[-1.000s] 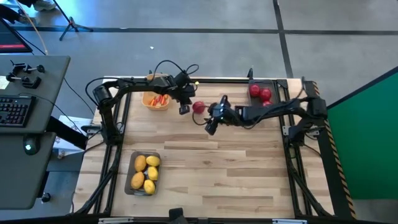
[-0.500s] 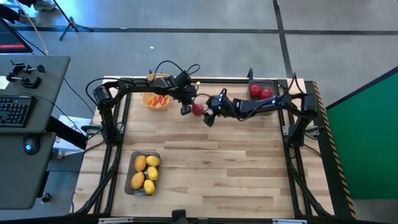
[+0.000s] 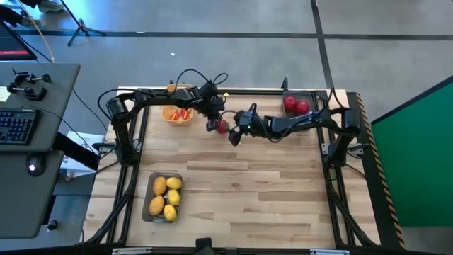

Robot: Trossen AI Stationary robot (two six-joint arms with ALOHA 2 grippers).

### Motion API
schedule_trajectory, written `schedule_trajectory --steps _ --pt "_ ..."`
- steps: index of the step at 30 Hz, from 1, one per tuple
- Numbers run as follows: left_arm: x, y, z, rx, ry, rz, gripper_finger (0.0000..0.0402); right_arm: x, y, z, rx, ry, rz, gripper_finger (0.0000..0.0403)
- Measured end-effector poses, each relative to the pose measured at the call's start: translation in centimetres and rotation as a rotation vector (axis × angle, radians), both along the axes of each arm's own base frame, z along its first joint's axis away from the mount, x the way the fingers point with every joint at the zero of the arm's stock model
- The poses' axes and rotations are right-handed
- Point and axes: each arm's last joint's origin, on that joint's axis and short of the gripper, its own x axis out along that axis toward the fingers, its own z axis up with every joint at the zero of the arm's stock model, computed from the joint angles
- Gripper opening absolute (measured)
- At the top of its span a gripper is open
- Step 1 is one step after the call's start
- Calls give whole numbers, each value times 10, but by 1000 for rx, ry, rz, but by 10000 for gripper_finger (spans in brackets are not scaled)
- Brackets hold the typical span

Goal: Sort produce into baskets
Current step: Put the tomato into the top gray bin

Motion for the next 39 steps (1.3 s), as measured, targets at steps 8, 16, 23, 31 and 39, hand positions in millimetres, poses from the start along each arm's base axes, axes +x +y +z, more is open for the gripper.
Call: schedule_trajectory --steps 8,16,23,31,39 --pt "-4 6 0 1 0 20 0 6 -6 -8 -38 -22 5 307" --pt "-3 6 0 0 0 16 0 24 -22 -26 14 -16 88 301" --pt "-3 6 0 -1 0 17 0 30 -24 -22 -57 -9 96 267" --pt "-3 6 0 0 -1 16 0 27 -33 -23 -46 -6 136 228" --pt "-3 6 0 0 -1 16 0 26 -41 -28 8 -16 190 143"
